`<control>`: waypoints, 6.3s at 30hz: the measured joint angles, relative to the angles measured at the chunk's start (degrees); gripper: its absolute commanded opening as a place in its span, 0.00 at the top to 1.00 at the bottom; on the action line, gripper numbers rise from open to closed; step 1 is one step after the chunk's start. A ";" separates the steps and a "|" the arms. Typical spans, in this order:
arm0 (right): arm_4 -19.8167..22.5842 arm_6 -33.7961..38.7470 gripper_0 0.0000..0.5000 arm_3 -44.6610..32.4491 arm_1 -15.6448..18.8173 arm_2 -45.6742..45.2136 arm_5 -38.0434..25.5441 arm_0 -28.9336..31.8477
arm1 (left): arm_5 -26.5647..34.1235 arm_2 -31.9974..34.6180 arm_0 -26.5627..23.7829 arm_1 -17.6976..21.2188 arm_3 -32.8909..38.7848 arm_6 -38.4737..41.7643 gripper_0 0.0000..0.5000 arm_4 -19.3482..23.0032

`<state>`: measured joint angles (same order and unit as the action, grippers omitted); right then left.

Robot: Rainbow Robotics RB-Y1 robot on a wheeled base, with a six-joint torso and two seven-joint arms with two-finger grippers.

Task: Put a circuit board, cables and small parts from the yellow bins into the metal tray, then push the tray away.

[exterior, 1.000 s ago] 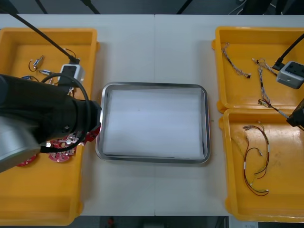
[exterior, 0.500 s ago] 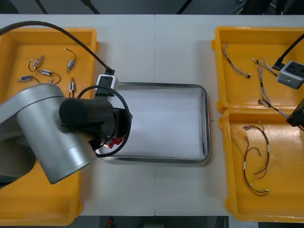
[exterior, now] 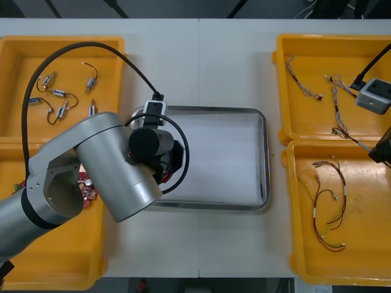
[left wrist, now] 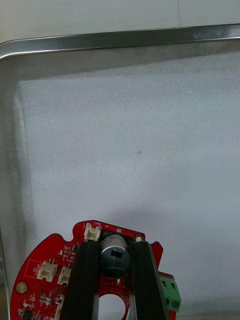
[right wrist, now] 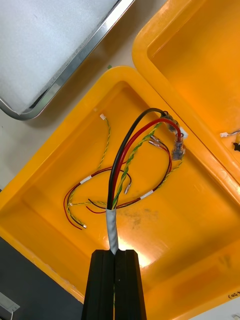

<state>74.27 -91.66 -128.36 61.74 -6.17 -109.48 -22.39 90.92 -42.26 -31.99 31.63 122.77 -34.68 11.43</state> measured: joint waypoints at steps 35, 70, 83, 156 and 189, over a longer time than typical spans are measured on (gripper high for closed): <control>0.00 0.00 1.00 0.00 0.00 0.00 0.00 0.00 | -6.89 -5.06 -0.02 -0.16 -6.99 5.10 0.62 -2.22; -0.01 0.00 1.00 0.11 -0.03 0.15 0.01 0.01 | 4.57 8.27 -5.83 12.54 8.22 5.10 0.00 17.00; -1.00 0.00 1.00 -0.70 -0.06 4.34 2.29 -1.49 | 4.86 25.17 -9.55 25.91 6.94 4.98 0.00 41.78; -20.21 -15.80 0.00 23.22 -19.70 70.97 38.46 -33.14 | -21.22 15.69 -20.15 29.64 -55.30 46.82 0.00 39.67; -3.41 16.35 0.00 18.28 -5.27 33.22 14.81 -28.81 | -32.66 7.26 -20.18 25.22 -66.15 46.81 0.00 40.76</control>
<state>70.85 -75.31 -110.08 56.48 27.05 -94.67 -51.20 58.27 -35.01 -52.17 56.85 56.62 12.14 52.19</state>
